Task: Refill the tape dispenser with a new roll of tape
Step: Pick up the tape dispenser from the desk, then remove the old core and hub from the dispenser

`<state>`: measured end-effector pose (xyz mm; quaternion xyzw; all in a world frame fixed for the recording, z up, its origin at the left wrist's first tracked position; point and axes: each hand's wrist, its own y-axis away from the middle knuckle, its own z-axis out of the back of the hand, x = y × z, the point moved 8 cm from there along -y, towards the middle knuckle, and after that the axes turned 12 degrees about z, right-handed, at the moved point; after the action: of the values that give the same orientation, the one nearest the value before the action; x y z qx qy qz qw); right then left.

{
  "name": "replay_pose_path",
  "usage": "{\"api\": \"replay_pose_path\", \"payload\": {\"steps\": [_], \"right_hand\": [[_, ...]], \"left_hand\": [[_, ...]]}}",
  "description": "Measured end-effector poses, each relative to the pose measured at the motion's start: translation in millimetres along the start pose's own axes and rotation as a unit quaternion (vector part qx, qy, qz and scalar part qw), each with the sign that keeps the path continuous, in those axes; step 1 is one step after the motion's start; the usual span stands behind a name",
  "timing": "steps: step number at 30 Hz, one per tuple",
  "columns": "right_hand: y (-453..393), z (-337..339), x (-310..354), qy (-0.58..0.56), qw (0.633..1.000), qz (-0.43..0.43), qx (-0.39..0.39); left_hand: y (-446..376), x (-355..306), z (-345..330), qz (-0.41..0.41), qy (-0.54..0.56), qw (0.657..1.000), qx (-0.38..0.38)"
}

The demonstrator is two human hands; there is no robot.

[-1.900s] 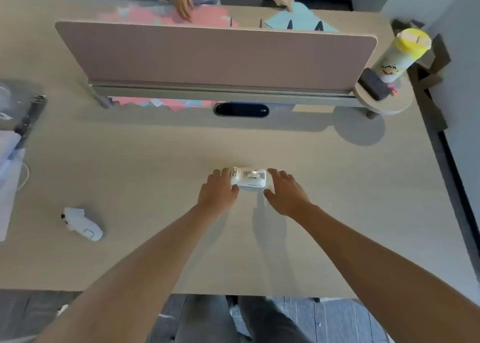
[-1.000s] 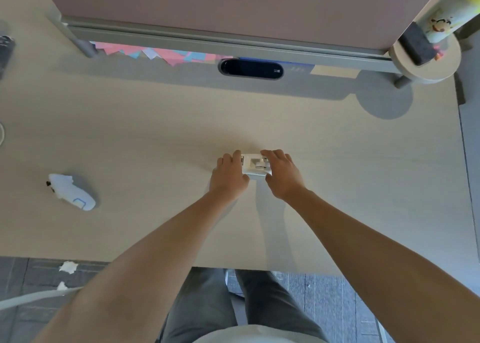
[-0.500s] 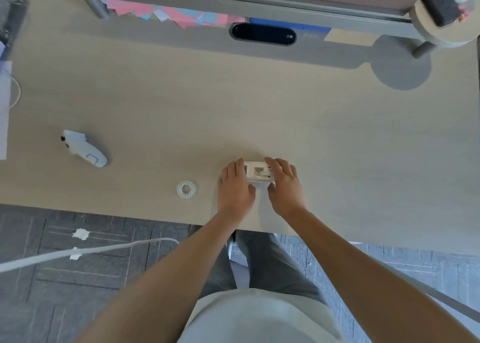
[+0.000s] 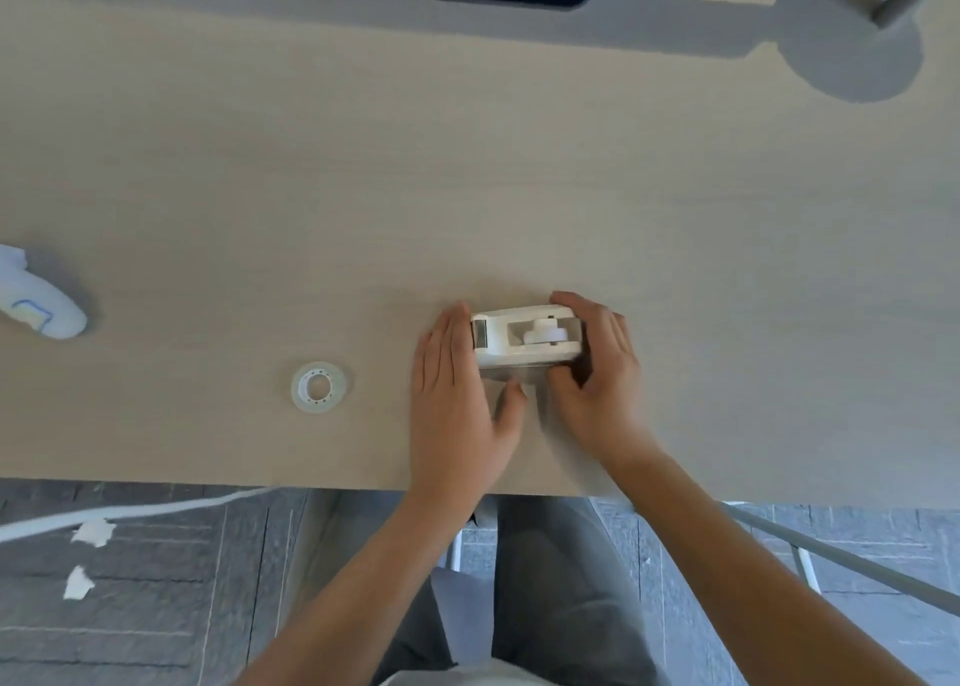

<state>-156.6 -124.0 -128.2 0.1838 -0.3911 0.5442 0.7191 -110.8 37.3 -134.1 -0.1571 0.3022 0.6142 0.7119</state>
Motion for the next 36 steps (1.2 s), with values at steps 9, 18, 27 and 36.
{"api": "replay_pose_path", "payload": {"steps": [9, 18, 27, 36], "right_hand": [[23.4, -3.0, -2.3, 0.009, 0.996, 0.075, -0.038], [35.6, 0.1, 3.7, 0.004, 0.993, 0.113, -0.04], [38.3, 3.9, 1.3, -0.017, 0.99, 0.123, -0.066], [32.5, 17.8, 29.6, 0.046, 0.966, 0.224, -0.121]], "left_hand": [[10.9, 10.0, -2.9, -0.069, 0.03, 0.996, -0.049], [33.0, 7.5, 5.4, -0.151, 0.053, 0.98, -0.117], [43.2, 8.8, 5.1, -0.149, 0.009, 0.979, -0.136], [48.5, 7.2, -1.7, -0.163, -0.08, 0.97, -0.164]]}}
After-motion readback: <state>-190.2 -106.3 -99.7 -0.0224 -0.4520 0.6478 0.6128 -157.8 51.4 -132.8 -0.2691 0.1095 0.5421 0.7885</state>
